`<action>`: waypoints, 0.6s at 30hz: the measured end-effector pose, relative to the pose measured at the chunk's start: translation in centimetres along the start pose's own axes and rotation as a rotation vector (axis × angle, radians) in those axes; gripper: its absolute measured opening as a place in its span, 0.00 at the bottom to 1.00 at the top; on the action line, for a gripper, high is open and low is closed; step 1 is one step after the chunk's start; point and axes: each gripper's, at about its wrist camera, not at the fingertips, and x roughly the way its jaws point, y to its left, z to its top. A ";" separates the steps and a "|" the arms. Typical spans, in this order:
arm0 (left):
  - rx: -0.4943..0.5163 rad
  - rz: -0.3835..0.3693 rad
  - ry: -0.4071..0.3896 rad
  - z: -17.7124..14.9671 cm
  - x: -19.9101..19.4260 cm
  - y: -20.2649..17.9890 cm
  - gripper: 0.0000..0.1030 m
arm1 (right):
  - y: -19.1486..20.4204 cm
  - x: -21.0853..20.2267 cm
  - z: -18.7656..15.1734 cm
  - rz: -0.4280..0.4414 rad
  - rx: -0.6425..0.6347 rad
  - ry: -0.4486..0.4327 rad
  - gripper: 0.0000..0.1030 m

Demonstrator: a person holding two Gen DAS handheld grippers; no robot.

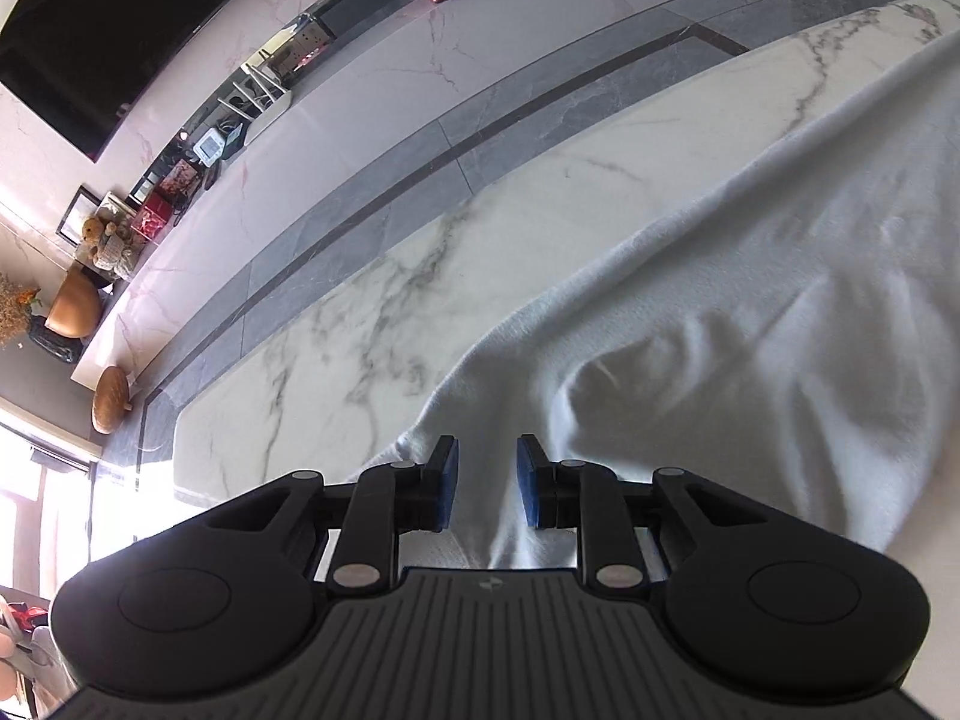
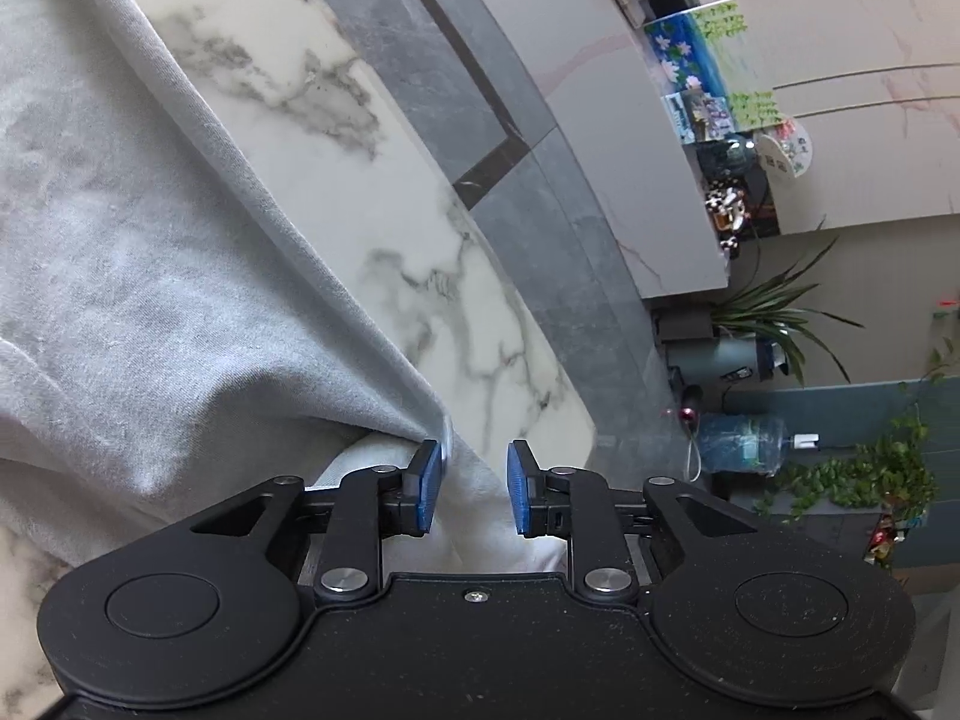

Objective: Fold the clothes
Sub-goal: 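Lower the folded sweatshirt onto the table and open both grippers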

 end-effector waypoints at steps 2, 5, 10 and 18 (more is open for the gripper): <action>0.005 -0.005 -0.011 -0.4 -0.5 -1.0 0.14 | -0.4 -1.5 -0.5 0.020 0.062 -0.043 0.22; -0.009 -0.010 -0.015 -1.1 -1.0 -2.3 0.14 | -0.6 -3.3 -1.5 0.145 0.158 -0.083 0.23; -0.034 -0.013 0.006 -2.0 -0.9 -3.5 0.14 | 0.4 -5.1 -3.2 0.340 0.289 -0.157 0.23; -0.065 0.018 0.027 -2.4 -0.2 -4.2 0.13 | 3.3 -4.9 -2.1 0.362 0.332 -0.182 0.23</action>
